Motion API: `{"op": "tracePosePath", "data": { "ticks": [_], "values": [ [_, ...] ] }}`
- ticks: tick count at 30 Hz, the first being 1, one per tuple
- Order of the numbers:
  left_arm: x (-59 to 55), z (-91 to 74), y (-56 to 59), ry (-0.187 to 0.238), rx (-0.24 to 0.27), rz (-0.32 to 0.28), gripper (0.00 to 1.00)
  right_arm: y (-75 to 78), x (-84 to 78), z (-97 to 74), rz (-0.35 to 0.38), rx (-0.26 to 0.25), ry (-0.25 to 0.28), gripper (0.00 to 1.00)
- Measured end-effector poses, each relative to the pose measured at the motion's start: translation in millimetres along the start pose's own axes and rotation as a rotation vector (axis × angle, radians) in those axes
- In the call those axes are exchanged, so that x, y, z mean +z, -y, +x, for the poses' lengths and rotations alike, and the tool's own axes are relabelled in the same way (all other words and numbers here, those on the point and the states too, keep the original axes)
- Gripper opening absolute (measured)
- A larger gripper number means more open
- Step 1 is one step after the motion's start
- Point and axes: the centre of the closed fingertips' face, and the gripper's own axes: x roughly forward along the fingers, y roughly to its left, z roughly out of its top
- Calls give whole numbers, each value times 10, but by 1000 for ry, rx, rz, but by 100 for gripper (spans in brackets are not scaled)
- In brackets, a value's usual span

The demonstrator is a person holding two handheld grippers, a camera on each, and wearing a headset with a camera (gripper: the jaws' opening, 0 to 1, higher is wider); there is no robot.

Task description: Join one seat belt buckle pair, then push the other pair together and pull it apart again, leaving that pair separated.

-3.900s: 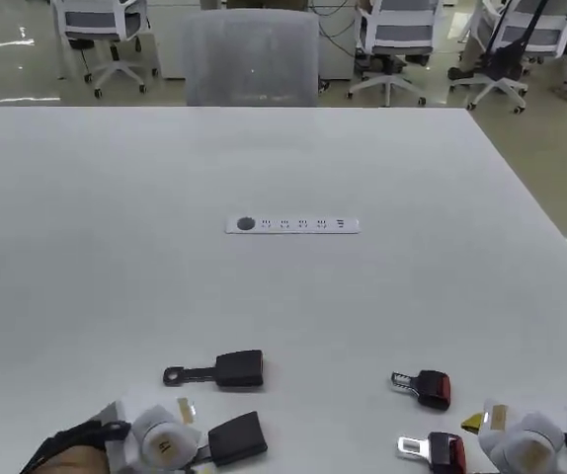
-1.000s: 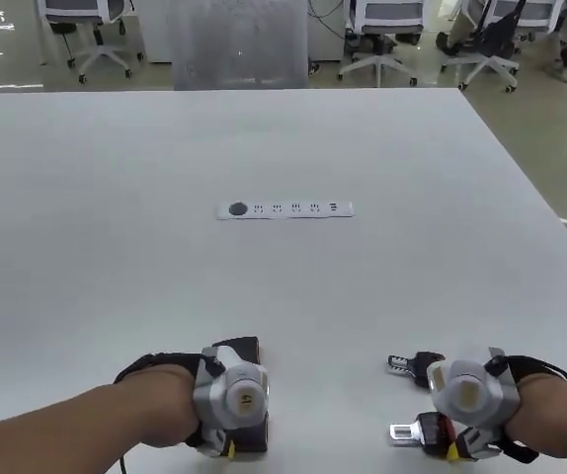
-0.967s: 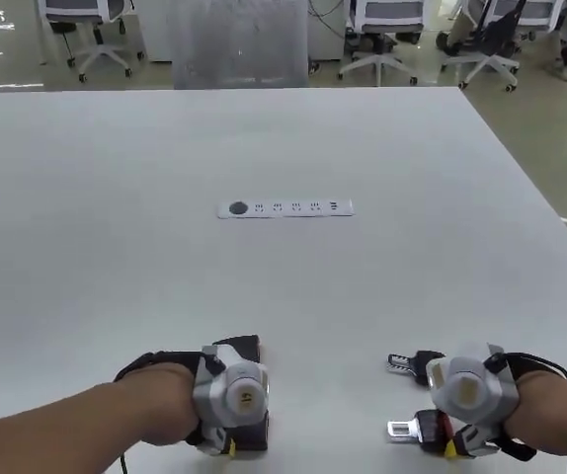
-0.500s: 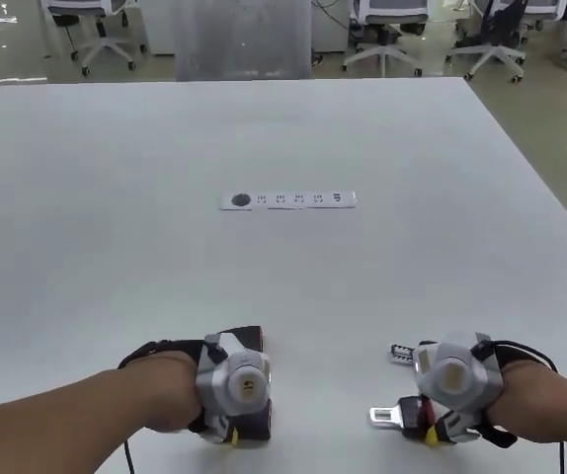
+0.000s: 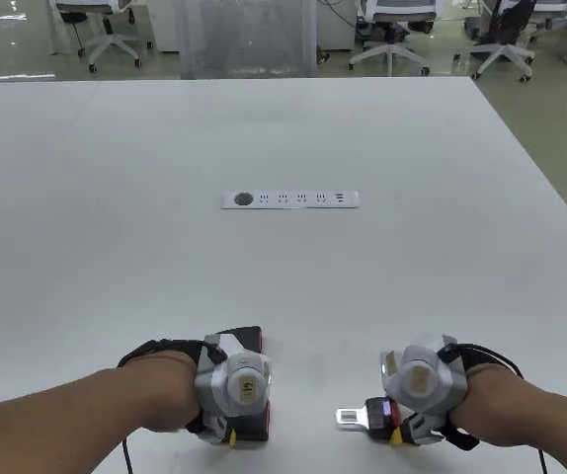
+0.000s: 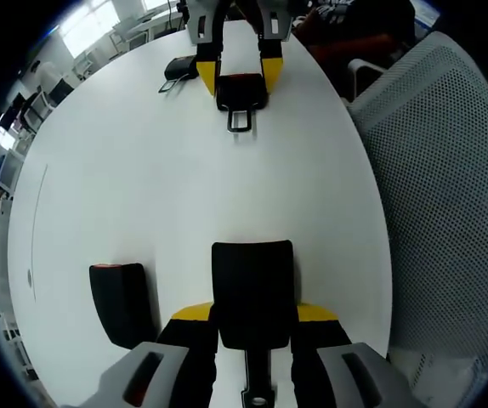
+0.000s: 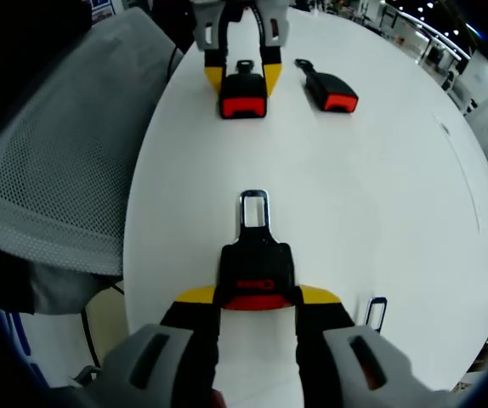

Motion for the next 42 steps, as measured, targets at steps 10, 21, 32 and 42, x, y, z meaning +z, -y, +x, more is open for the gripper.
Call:
{"op": "tracePosePath", "data": {
  "ticks": [10,21,32,42],
  "values": [
    [-14,1,1,-6,-1,4,34,21,380,141,-20,7,41,35],
    [-7,0,-2,-12,-1,-4,34,-28,663,233,-17,3,56,34],
    [-7,1,-6,-13,5,-24,33,-55,821,296,1,-14,40,34],
    [-11,-1,-2,-12,10,-31,33,-70,822,292,10,-27,61,34]
  ]
}}
